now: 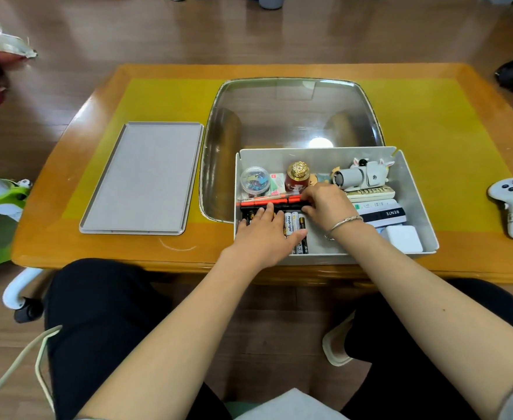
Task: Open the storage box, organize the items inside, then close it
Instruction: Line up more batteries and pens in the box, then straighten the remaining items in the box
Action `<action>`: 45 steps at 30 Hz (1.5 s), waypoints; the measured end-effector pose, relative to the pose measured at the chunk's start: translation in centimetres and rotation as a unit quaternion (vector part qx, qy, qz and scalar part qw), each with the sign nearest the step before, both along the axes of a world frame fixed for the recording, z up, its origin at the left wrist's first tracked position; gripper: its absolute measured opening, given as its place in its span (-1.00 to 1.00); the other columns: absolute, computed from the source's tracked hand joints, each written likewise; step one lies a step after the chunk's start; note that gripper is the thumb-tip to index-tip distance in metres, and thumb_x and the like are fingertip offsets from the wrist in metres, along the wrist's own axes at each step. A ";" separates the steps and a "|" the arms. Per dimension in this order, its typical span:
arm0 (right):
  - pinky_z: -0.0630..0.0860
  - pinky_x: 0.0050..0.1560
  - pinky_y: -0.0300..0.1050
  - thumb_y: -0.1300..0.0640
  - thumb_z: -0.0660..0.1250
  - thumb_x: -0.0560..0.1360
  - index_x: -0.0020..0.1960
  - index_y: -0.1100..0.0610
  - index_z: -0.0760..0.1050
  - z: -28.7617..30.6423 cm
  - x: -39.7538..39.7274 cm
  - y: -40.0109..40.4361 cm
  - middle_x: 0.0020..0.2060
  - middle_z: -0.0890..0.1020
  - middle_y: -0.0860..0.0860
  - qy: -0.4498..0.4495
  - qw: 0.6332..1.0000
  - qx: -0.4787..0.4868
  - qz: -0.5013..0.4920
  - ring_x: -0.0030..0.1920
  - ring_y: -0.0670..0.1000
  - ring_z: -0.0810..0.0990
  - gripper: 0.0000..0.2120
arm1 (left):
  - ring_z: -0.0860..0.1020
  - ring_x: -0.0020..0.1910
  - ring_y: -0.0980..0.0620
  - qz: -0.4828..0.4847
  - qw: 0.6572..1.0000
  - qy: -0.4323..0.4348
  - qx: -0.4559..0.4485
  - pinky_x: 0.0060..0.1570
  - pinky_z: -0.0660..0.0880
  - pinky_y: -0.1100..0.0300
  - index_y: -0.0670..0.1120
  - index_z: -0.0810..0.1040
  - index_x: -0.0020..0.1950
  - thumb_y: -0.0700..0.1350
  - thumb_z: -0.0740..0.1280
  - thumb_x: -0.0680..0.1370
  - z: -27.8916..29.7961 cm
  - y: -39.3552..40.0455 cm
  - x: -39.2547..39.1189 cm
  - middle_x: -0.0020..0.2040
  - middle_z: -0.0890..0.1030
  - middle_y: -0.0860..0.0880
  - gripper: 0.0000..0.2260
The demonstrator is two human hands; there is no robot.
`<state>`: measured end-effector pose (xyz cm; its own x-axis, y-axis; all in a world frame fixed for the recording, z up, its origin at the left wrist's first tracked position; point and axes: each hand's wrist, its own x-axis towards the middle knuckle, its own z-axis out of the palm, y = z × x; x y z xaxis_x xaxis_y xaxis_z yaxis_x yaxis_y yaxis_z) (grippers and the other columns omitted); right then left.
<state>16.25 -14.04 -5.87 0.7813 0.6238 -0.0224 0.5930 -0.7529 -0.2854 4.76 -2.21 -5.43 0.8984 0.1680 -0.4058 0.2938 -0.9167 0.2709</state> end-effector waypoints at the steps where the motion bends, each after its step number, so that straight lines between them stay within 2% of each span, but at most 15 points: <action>1: 0.43 0.06 -0.05 0.19 0.37 0.46 0.08 0.19 0.58 0.1 0.0 -0.2 0.00 0.60 0.15 0.002 1.000 0.006 0.002 0.04 0.15 0.54 -0.80 | -0.07 0.56 -0.06 0.000 1.000 0.004 0.002 0.46 -0.01 -0.15 -0.04 0.02 0.58 0.37 -0.08 0.55 -0.1 0.0 0.1 0.59 -0.07 -0.06 -0.28; 8: 0.47 0.03 -0.08 0.18 0.38 0.47 0.02 0.17 0.61 1.6 -0.7 -2.2 -0.06 0.62 0.08 -0.002 0.997 0.064 0.049 -0.03 0.08 0.57 -0.86 | -0.15 0.55 -0.09 0.025 0.999 0.028 0.013 0.45 -0.03 -0.14 -0.06 -0.02 0.58 0.42 -0.08 0.52 -0.2 -0.2 0.3 0.59 -0.13 -0.04 -0.21; 13: 0.52 0.00 -0.01 0.19 0.35 0.47 -0.04 0.14 0.63 2.9 0.0 -5.2 -0.08 0.64 0.06 -0.044 0.992 0.114 -0.016 -0.06 0.10 0.58 -0.88 | -0.04 0.53 -0.18 0.035 0.998 0.018 0.045 0.45 0.03 -0.14 -0.05 0.02 0.58 0.42 -0.05 0.51 0.2 -0.4 0.4 0.58 -0.01 -0.04 -0.22; 19: 0.49 -0.03 -0.01 0.25 0.34 0.45 -0.06 0.15 0.64 3.9 1.4 -9.2 -0.09 0.66 0.12 -0.095 0.982 0.112 -0.115 -0.07 0.18 0.59 -0.87 | -0.18 0.53 -0.23 0.071 0.995 0.033 0.055 0.47 -0.10 -0.13 -0.01 -0.03 0.58 0.40 -0.03 0.53 0.1 -0.8 0.7 0.58 -0.10 -0.10 -0.25; 24: 0.46 0.05 0.12 0.24 0.35 0.43 -0.04 0.12 0.62 4.5 1.7 -11.7 -0.08 0.66 0.11 -0.105 0.986 0.068 -0.110 0.02 0.21 0.56 -0.86 | -0.19 0.53 -0.23 0.066 0.996 0.039 0.052 0.47 -0.10 -0.12 -0.01 -0.05 0.58 0.36 -0.01 0.56 0.1 -0.8 1.0 0.58 -0.14 -0.12 -0.28; 29: 0.33 0.09 0.01 0.22 0.32 0.44 0.07 0.04 0.58 4.3 1.7 -12.5 0.06 0.62 0.02 -0.061 0.996 -0.018 -0.057 0.18 0.13 0.49 -0.76 | -0.07 0.54 -0.20 0.049 0.998 -0.022 0.028 0.45 0.02 -0.17 0.00 0.02 0.57 0.25 0.11 0.59 0.2 -0.8 0.7 0.58 -0.05 -0.09 -0.36; 33: 0.27 0.05 -0.05 0.12 0.33 0.43 0.13 -0.04 0.54 4.1 1.5 -11.9 0.12 0.58 -0.04 -0.051 0.995 -0.079 -0.038 0.25 0.05 0.42 -0.73 | 0.27 0.42 -0.10 -0.001 0.986 -0.162 -0.029 0.36 0.30 -0.06 -0.04 0.23 0.50 0.05 0.26 0.59 0.7 -1.6 1.7 0.45 0.32 -0.10 -0.49; 37: 0.18 -0.03 -0.07 0.05 0.31 0.42 0.12 -0.10 0.53 3.7 1.4 -11.7 0.10 0.57 -0.06 -0.033 0.992 -0.117 -0.038 0.21 0.05 0.41 -0.72 | 0.43 0.29 -0.08 -0.020 0.984 -0.147 -0.099 0.26 0.42 -0.05 -0.06 0.28 0.46 -0.02 0.27 0.59 0.9 -3.4 3.7 0.31 0.48 -0.10 -0.55; 41: 0.20 0.00 -0.07 0.09 0.30 0.44 0.18 -0.05 0.50 3.2 1.8 -11.6 0.15 0.54 -0.03 -0.056 0.993 -0.086 -0.054 0.23 0.06 0.41 -0.69 | 0.47 0.24 -0.12 -0.036 0.982 -0.146 -0.114 0.19 0.45 -0.07 -0.08 0.27 0.45 -0.03 0.28 0.59 0.6 -4.7 5.2 0.28 0.50 -0.13 -0.55; 45: 0.31 0.18 0.00 0.22 0.29 0.42 0.31 0.08 0.40 3.7 3.2 -10.5 0.23 0.47 0.08 -0.105 0.990 -0.011 -0.095 0.22 0.14 0.39 -0.55 | 0.39 0.31 -0.13 -0.018 0.969 -0.205 -0.139 0.29 0.38 -0.07 -0.05 0.21 0.49 -0.06 0.28 0.59 0.5 -5.1 6.3 0.34 0.43 -0.14 -0.50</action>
